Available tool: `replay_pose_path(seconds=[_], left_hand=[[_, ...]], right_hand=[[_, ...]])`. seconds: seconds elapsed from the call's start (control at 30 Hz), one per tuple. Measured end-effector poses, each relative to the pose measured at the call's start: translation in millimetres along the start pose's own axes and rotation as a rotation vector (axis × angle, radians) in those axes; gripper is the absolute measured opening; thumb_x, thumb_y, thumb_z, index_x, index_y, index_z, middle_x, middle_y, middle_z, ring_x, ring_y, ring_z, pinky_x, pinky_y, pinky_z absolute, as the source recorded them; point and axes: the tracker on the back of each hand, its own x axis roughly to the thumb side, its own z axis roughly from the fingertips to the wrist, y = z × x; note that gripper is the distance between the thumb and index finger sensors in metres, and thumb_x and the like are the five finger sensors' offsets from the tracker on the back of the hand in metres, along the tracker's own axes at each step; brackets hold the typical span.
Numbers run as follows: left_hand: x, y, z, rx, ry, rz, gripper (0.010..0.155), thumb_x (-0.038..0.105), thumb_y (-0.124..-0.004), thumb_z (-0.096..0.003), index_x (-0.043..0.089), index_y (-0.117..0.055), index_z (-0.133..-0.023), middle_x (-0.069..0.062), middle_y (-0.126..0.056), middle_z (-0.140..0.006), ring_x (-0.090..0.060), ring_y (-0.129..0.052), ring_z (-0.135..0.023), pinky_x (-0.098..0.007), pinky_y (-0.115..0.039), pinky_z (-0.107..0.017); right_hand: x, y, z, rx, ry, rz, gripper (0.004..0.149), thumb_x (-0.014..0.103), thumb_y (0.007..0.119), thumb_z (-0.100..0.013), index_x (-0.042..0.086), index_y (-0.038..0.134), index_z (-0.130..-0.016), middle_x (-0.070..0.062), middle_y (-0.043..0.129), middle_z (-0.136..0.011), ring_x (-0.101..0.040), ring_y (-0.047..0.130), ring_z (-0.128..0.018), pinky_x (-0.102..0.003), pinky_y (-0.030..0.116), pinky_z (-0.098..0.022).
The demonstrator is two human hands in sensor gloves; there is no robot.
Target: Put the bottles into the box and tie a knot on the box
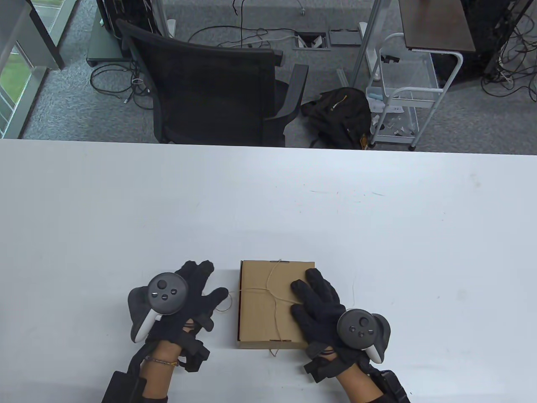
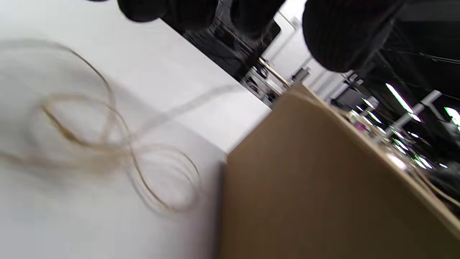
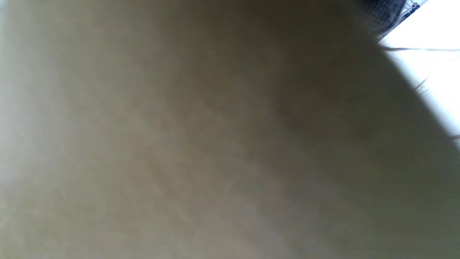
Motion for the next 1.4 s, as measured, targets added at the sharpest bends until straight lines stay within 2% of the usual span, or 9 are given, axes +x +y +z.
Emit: replay_pose_path(seconds=[0.07, 0.13, 0.17, 0.3, 0.47, 0.73, 0.9, 1.03, 1.4], left_hand=[[6, -15, -4, -0.075, -0.007, 0.081, 0.093, 0.055, -0.083, -0.0517, 0.011, -0.041, -0.121, -0.035, -0.045, -0.124, -0.067, -0.046, -0.106, -0.078, -0.046, -0.069], [11, -23, -5, -0.059, -0.014, 0.118, 0.091, 0.047, -0.087, -0.0507, 0.005, -0.042, -0.118, -0.024, -0.086, -0.105, -0.055, -0.083, -0.094, -0.076, -0.055, -0.068], [14, -25, -4, -0.029, -0.019, 0.109, 0.087, 0.046, -0.086, -0.0507, 0.003, -0.047, -0.116, -0.019, -0.097, -0.09, -0.047, -0.098, -0.078, -0.071, -0.064, -0.067], [36, -19, 9, 0.208, -0.107, -0.117, 0.066, 0.037, -0.092, -0.0463, 0.011, -0.074, -0.105, -0.003, -0.104, -0.071, -0.034, -0.108, -0.064, -0.064, -0.076, -0.064], [30, -8, 14, 0.219, -0.155, -0.043, 0.045, 0.035, -0.09, -0.0462, 0.017, -0.094, -0.087, -0.003, -0.106, -0.067, -0.032, -0.109, -0.06, -0.066, -0.074, -0.064], [10, 1, 11, 0.159, -0.177, 0.004, 0.045, 0.034, -0.09, -0.0465, 0.013, -0.095, -0.086, -0.004, -0.106, -0.066, -0.034, -0.109, -0.059, -0.068, -0.073, -0.063], [11, -9, 6, 0.074, -0.198, -0.193, 0.045, 0.034, -0.091, -0.0463, 0.013, -0.096, -0.086, -0.004, -0.108, -0.065, -0.034, -0.111, -0.057, -0.063, -0.077, -0.062], [15, -23, 3, -0.008, -0.307, -0.309, 0.046, 0.033, -0.089, -0.0473, 0.013, -0.094, -0.088, -0.007, -0.109, -0.064, -0.03, -0.112, -0.043, -0.056, -0.085, -0.053], [12, -45, 0, -0.012, -0.352, -0.432, 0.047, 0.036, -0.089, -0.0463, 0.01, -0.094, -0.086, -0.008, -0.111, -0.066, -0.033, -0.114, -0.051, -0.06, -0.083, -0.057]], right_hand=[[2, -2, 1, -0.035, 0.002, -0.023, 0.052, 0.034, 0.081, -0.049, 0.014, 0.075, -0.097, -0.018, 0.046, -0.113, -0.059, 0.052, -0.091, -0.07, 0.055, -0.062], [4, -3, 2, -0.059, -0.018, 0.004, 0.045, 0.03, 0.081, -0.049, 0.014, 0.08, -0.091, -0.02, 0.052, -0.111, -0.058, 0.057, -0.089, -0.069, 0.059, -0.06], [5, -4, 3, -0.076, -0.026, 0.02, 0.042, 0.029, 0.081, -0.048, 0.015, 0.083, -0.088, -0.02, 0.055, -0.109, -0.058, 0.058, -0.088, -0.068, 0.06, -0.06], [9, -8, 4, -0.12, -0.051, 0.049, 0.038, 0.027, 0.083, -0.046, 0.014, 0.089, -0.081, -0.019, 0.067, -0.104, -0.059, 0.065, -0.084, -0.069, 0.064, -0.057], [6, -29, 6, -0.17, -0.033, 0.025, 0.038, 0.027, 0.087, -0.044, 0.011, 0.094, -0.078, -0.023, 0.079, -0.096, -0.054, 0.076, -0.08, -0.066, 0.07, -0.054], [-6, -51, 3, -0.108, 0.015, 0.063, 0.037, 0.026, 0.09, -0.042, 0.009, 0.098, -0.074, -0.021, 0.098, -0.076, -0.044, 0.095, -0.06, -0.058, 0.082, -0.043], [-8, -56, 0, -0.045, 0.032, 0.223, 0.037, 0.028, 0.089, -0.042, 0.01, 0.1, -0.072, -0.018, 0.103, -0.068, -0.039, 0.101, -0.053, -0.054, 0.087, -0.038], [-18, -45, -4, 0.05, 0.02, 0.262, 0.037, 0.026, 0.088, -0.042, 0.009, 0.099, -0.073, -0.019, 0.101, -0.073, -0.043, 0.098, -0.06, -0.059, 0.084, -0.044], [-27, -14, -10, 0.182, -0.081, 0.466, 0.041, 0.027, 0.086, -0.044, 0.006, 0.096, -0.077, -0.022, 0.088, -0.09, -0.051, 0.077, -0.082, -0.068, 0.065, -0.059]])
